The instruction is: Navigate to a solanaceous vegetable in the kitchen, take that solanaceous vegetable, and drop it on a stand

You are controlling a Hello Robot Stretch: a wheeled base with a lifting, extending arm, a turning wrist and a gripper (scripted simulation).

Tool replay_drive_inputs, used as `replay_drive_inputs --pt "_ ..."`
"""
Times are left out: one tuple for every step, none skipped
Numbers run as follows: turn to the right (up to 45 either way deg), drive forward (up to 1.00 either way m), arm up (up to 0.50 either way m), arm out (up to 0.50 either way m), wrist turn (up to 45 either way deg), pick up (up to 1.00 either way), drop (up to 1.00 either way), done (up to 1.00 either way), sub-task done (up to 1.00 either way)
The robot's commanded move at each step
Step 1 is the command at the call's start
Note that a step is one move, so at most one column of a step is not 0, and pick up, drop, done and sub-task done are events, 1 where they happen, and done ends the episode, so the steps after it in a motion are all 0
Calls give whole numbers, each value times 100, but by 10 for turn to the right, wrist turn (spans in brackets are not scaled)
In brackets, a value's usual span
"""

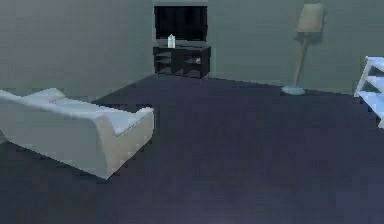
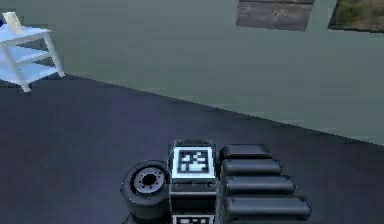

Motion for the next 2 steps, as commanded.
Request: replay_drive_inputs --pt "0 100 0 0 0 0 0 0 0" --pt "30 0 0 0 0 0 0 0 0"
